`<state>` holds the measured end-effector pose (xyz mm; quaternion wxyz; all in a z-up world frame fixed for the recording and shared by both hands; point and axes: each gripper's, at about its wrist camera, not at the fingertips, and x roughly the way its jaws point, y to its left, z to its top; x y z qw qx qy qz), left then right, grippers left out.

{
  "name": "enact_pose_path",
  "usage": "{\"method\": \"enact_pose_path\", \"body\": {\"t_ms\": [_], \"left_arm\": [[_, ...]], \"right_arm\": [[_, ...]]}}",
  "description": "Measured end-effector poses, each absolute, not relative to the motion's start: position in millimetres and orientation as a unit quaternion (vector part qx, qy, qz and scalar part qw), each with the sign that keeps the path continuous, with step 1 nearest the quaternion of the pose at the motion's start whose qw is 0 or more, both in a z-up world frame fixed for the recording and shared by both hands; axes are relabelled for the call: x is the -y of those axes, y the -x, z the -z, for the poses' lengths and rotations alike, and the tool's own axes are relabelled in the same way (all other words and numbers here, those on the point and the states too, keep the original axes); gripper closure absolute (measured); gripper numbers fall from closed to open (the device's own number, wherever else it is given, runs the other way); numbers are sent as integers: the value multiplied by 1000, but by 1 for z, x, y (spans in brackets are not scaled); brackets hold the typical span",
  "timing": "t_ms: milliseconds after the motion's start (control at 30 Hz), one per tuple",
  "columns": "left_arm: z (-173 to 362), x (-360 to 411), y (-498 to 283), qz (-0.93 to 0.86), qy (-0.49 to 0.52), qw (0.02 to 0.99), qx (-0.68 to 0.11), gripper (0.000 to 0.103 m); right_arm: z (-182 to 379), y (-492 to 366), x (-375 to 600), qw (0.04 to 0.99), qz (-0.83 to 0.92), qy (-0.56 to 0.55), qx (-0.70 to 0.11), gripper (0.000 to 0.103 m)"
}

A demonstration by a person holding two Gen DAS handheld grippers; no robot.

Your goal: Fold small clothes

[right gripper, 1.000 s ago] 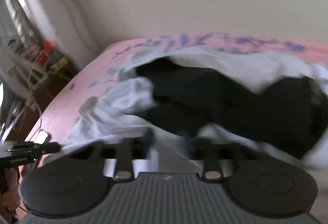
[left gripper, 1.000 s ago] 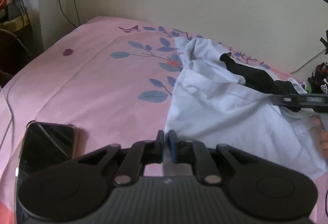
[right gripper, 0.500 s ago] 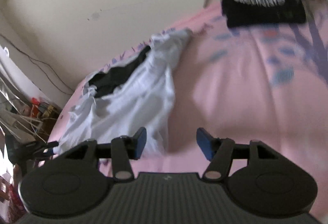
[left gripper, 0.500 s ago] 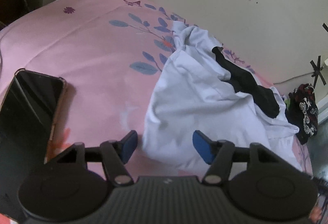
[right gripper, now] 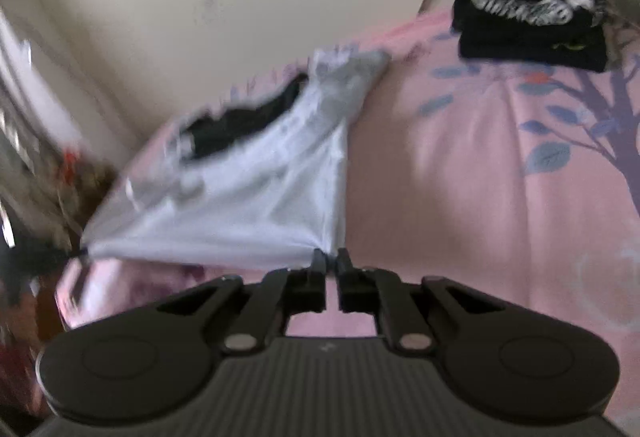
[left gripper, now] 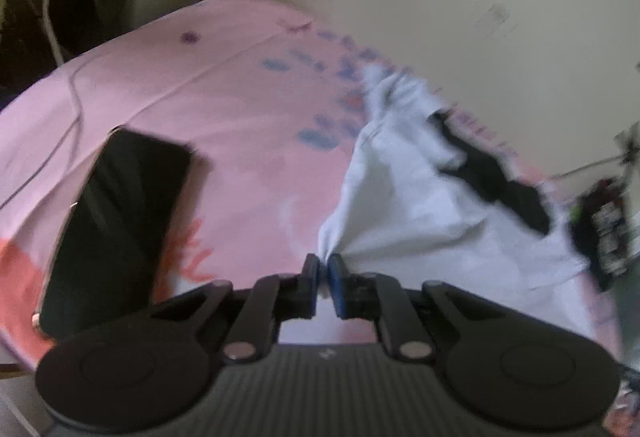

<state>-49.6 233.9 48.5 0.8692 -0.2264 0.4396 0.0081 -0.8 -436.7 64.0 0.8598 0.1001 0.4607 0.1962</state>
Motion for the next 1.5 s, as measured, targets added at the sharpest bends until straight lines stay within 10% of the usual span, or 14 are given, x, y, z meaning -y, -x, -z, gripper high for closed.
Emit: {"method": "enact_pose_path", "body": {"t_ms": [300, 400, 633, 900, 1000, 1033, 1067, 1133, 1500], "left_arm": [[-126, -248, -9, -38, 173, 913, -367, 72], [-144, -214, -89, 28, 108, 929, -352, 50], [-93, -130, -295, 107, 76, 896, -424, 49], [-31, -89, -359, 131, 34, 869, -475, 28], [-17, -85, -355, 133, 17, 863, -488, 37], [-17, -83, -351, 129, 5, 870, -475, 61], [-18, -80, -349, 134, -1, 872, -471, 70], [-22, -78, -345, 137, 12, 872, -469, 94], [-132, -101, -184, 179, 35, 925, -332, 98]], "right_arm": [[-166, -96, 437, 908, -208, -47, -360, 58], [-172, -171, 409, 897, -241, -40, -368, 49], [-94, -326, 336, 850, -259, -12, -459, 48], [-19, -388, 297, 816, -287, 6, -502, 48], [-13, -389, 290, 814, -301, 9, -497, 47], [-14, -388, 287, 811, -312, 11, -495, 58], [-14, -386, 284, 808, -320, 14, -495, 90], [-21, -380, 280, 812, -323, 31, -485, 97], [-147, -229, 284, 845, -379, 69, -371, 101]]}}
